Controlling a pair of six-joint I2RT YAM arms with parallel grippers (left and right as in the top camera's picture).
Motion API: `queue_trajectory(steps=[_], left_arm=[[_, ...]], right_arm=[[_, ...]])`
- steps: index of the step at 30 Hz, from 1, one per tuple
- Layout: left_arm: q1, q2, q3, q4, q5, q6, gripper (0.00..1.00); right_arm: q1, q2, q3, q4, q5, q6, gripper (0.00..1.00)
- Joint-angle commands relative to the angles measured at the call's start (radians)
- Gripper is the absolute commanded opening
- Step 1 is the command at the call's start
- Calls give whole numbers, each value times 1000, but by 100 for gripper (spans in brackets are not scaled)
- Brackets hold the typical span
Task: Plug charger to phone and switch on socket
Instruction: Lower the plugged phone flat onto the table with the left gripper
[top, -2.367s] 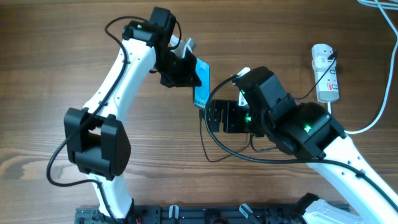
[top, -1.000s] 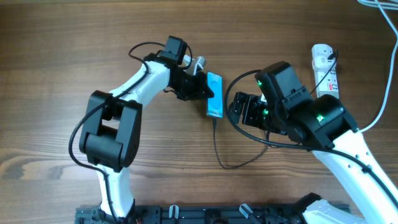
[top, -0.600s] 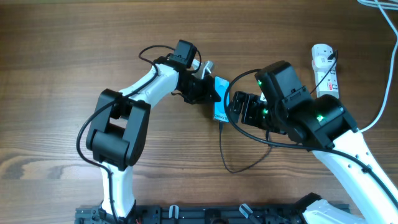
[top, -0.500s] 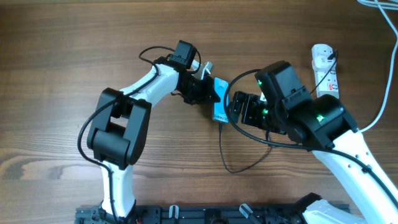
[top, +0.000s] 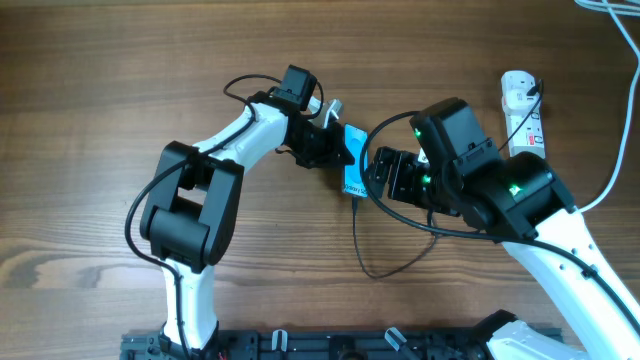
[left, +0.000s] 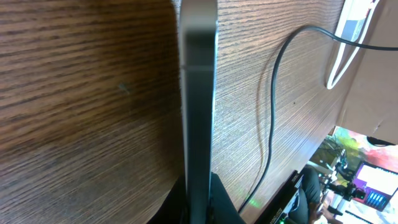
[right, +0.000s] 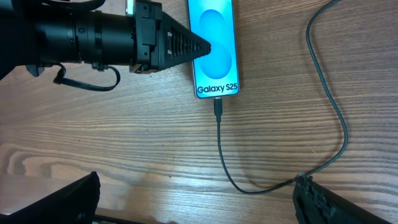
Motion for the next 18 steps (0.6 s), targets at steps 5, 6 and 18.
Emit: queue_trajectory(steps=[5, 6, 18], left_arm=[[-26, 7, -2, 3, -30, -5, 7], [-26, 7, -2, 3, -30, -5, 7], [-26, 7, -2, 0, -60, -5, 13]], right_arm=[[-2, 3, 21, 3, -9, 4, 100], [-2, 3, 21, 3, -9, 4, 100], [-2, 3, 21, -4, -9, 4, 100]])
